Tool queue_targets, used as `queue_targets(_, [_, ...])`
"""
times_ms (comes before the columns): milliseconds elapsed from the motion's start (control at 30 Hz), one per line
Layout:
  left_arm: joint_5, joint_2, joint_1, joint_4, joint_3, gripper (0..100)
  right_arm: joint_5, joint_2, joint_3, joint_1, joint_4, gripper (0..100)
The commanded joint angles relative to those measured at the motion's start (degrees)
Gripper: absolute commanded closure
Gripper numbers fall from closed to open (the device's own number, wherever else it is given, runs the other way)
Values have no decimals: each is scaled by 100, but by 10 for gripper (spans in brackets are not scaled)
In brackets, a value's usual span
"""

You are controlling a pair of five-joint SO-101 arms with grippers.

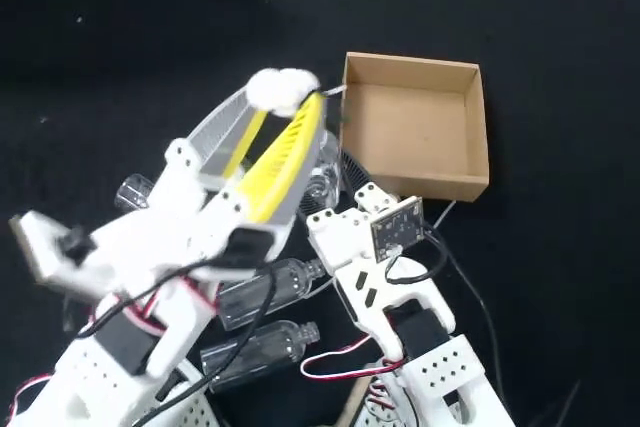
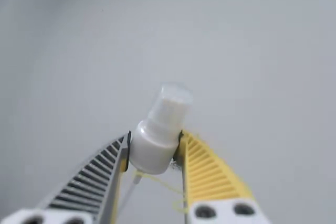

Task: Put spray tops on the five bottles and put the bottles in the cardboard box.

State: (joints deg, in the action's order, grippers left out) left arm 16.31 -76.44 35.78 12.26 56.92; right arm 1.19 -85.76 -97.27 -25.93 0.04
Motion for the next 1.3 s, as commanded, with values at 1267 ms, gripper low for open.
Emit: queue_targets(1267, [79, 1125, -435, -3569, -2519, 971, -9, -13, 22, 79, -149, 987])
